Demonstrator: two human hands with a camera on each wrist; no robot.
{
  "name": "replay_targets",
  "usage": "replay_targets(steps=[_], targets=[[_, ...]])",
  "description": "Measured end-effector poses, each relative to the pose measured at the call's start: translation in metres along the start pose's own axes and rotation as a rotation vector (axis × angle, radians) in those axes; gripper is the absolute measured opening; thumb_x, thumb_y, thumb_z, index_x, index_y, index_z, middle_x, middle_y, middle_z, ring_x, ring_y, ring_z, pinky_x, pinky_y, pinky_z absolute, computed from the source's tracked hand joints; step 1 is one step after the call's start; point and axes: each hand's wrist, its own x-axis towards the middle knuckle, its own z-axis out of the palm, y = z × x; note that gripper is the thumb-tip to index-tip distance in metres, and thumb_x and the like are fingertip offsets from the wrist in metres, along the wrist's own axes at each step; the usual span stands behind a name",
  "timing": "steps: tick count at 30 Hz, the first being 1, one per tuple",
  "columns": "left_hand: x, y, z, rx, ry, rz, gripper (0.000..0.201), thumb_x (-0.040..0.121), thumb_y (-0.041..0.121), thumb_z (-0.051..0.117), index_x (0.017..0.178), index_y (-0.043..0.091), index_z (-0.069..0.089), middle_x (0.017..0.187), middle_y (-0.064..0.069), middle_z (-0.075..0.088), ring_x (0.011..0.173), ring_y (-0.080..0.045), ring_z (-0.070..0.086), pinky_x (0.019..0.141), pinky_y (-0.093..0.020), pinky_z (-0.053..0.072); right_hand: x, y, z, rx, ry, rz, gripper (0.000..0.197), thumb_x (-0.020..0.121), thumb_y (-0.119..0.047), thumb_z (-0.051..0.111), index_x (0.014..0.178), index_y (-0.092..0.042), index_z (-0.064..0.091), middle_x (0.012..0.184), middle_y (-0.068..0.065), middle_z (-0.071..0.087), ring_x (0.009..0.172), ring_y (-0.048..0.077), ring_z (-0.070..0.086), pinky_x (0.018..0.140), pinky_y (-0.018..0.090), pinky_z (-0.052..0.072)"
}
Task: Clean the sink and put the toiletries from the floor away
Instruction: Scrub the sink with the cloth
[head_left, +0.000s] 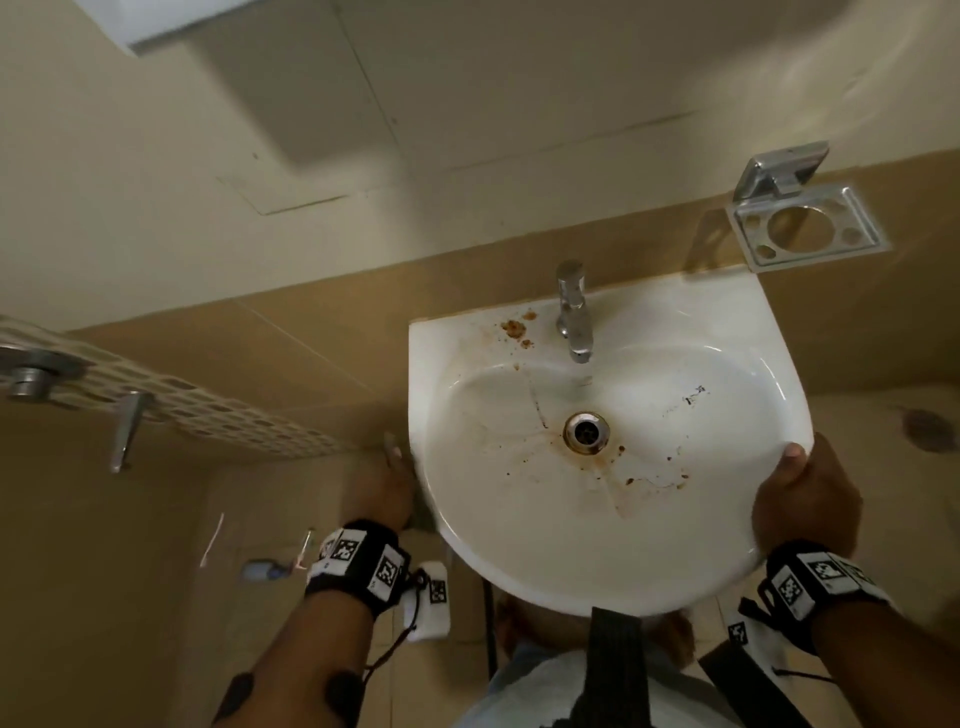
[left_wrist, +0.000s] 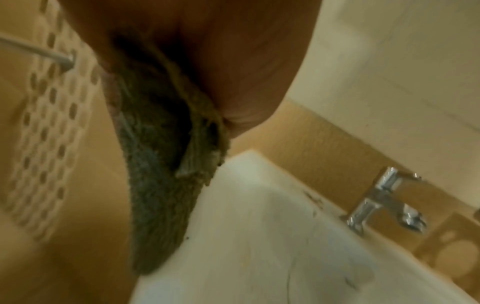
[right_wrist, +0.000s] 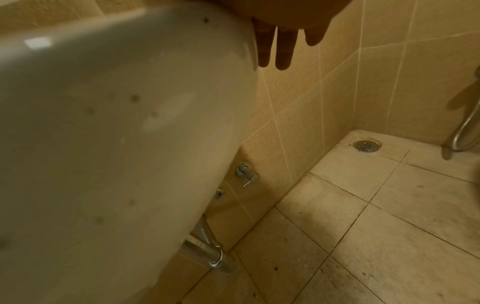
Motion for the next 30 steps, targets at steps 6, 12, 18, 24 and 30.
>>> replay_targets(steps=[6, 12, 18, 24, 30], targets=[[0.092, 0.088, -0.031, -0.222, 0.252, -0.028, 0.037, 0.097, 0.027, 0.047, 0.119, 0.002, 0.063, 0.112, -0.024, 0.068, 0.104, -0.043, 0.065, 0.088, -0.045, 0.054, 0.001, -0.005, -0.003, -0.018, -0.016, 0.006, 0.035, 0.104, -0.031, 0.035, 0.122, -0.009, 0.056, 0.102, 0.02, 0.068, 0.084, 0.04, 0.067, 0.075, 0.039, 0.053], [0.13, 0.171, 0.046, 0.232, 0.12, 0.065, 0.036, 0.086, 0.033, 0.049, 0.112, 0.013, 0.064, 0.12, -0.016, 0.067, 0.113, -0.036, 0.062, 0.101, -0.056, 0.043, 0.002, -0.005, -0.001, -0.015, -0.019, -0.003, 0.05, 0.102, -0.047, 0.023, 0.116, -0.012, 0.054, 0.093, 0.018, 0.068, 0.075, 0.037, 0.066, 0.069, 0.039, 0.056], [0.07, 0.182, 0.079, 0.22, 0.125, 0.616, 0.052, 0.095, 0.004, 0.049, 0.144, 0.019, 0.05, 0.146, -0.005, 0.052, 0.134, -0.025, 0.049, 0.112, -0.035, 0.039, 0.001, -0.006, -0.002, -0.07, -0.056, 0.012, 0.065, 0.097, -0.062, 0.009, 0.119, -0.016, 0.048, 0.091, 0.018, 0.068, 0.079, 0.04, 0.065, 0.074, 0.054, 0.059], [0.11, 0.152, 0.072, 0.087, 0.177, 0.522, 0.049, 0.097, 0.009, 0.049, 0.14, 0.031, 0.054, 0.151, 0.001, 0.046, 0.135, -0.026, 0.047, 0.112, -0.032, 0.039, 0.0, -0.014, -0.009, -0.094, -0.085, 0.049, 0.055, 0.098, -0.044, 0.02, 0.126, -0.008, 0.05, 0.092, 0.022, 0.069, 0.083, 0.042, 0.063, 0.09, 0.055, 0.051], [0.072, 0.146, 0.094, 0.134, 0.081, 0.7, 0.065, 0.096, -0.004, 0.045, 0.15, 0.032, 0.04, 0.157, 0.005, 0.037, 0.147, -0.019, 0.032, 0.119, -0.037, 0.034, 0.001, -0.013, -0.008, -0.121, -0.103, 0.047, 0.054, 0.098, -0.045, 0.02, 0.127, -0.01, 0.048, 0.093, 0.02, 0.069, 0.084, 0.041, 0.064, 0.095, 0.056, 0.049]])
